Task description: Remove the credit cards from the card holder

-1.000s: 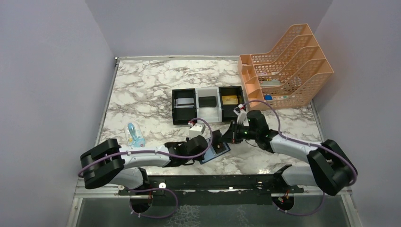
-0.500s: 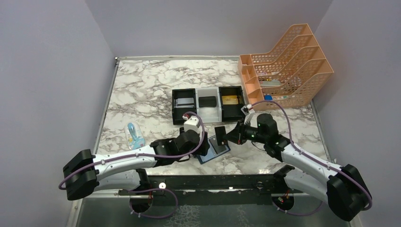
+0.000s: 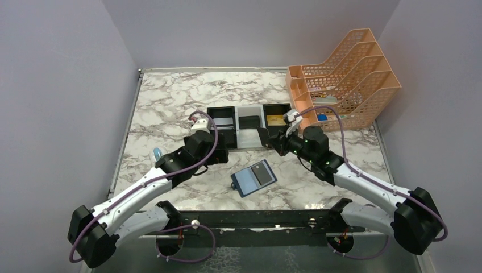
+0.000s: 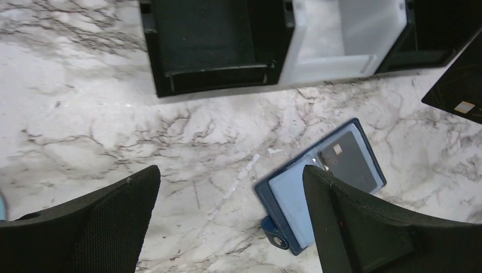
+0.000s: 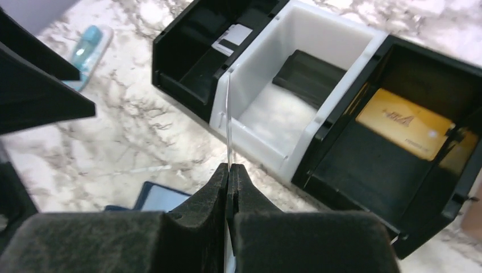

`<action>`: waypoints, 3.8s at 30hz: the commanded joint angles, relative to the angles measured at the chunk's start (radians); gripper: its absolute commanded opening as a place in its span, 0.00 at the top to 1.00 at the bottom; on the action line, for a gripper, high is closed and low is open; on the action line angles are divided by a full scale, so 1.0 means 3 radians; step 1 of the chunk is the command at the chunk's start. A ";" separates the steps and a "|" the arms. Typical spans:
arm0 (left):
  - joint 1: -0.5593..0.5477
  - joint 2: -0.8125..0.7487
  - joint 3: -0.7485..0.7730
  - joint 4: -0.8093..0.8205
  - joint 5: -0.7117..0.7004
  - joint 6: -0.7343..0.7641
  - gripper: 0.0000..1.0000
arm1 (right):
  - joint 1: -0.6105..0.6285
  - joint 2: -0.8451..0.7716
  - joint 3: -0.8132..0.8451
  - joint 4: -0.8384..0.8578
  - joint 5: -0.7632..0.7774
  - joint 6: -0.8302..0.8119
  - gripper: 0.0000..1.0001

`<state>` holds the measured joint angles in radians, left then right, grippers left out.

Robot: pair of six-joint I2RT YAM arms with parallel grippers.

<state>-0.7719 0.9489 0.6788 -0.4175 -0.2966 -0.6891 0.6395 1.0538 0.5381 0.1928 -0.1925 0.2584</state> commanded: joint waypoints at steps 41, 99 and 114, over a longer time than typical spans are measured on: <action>0.0337 -0.0003 0.0338 -0.0713 -0.0888 0.0692 0.01 | 0.0312 0.2842 0.1888 0.0209 0.1079 -0.3922 0.99; 0.0335 -0.0177 0.0118 0.0055 0.0911 0.0366 0.01 | 0.0311 0.1008 0.0802 0.0135 0.1065 -0.0586 0.52; -0.0252 0.0449 -0.0273 0.1626 0.1446 -0.0561 0.14 | 0.0266 0.0221 -0.0338 -0.0222 0.0419 0.1404 0.56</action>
<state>-0.7452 1.0225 0.5438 -0.0330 0.1947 -0.8070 0.7200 1.1831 0.4873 0.0891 -0.0250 0.5278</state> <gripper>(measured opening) 0.879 0.467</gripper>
